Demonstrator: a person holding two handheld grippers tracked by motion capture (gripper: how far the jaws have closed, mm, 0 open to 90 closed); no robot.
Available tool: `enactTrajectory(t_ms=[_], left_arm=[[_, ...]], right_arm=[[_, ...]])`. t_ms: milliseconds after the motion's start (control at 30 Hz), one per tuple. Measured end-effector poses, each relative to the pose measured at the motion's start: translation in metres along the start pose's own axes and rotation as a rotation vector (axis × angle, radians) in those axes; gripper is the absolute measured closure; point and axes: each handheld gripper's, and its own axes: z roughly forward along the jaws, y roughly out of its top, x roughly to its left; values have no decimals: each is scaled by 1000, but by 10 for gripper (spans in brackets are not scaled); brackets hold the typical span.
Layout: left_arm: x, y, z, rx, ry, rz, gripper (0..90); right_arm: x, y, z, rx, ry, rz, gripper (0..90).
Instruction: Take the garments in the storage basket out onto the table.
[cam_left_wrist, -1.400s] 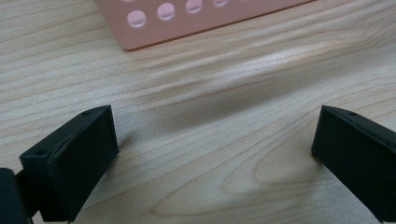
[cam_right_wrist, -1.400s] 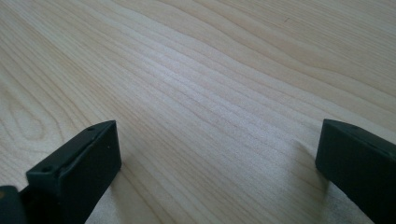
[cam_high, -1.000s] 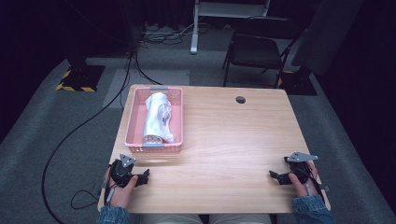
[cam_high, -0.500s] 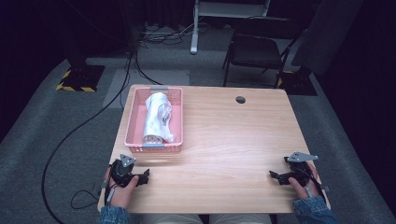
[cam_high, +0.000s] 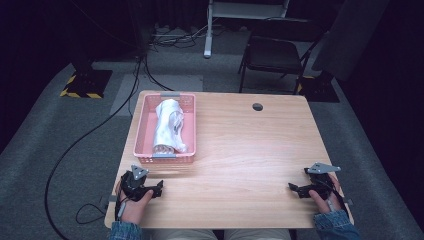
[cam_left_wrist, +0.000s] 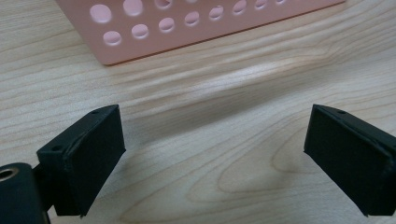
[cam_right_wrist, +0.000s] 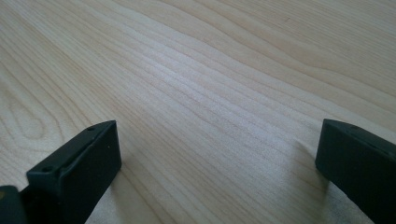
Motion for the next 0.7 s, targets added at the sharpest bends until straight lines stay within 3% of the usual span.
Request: enactTrajectory(t_ms=[400,533,700], left_arm=[[-5,6,-11,-46,11,1,54],[-6,9,-14,-41,61,25,62],[-7,11,-17,-50,55,18,62]], right_arm=[[0,0,0,0,-1,0,0],[0,0,0,0,-3,1,0],[0,0,0,0,-4,2,0]])
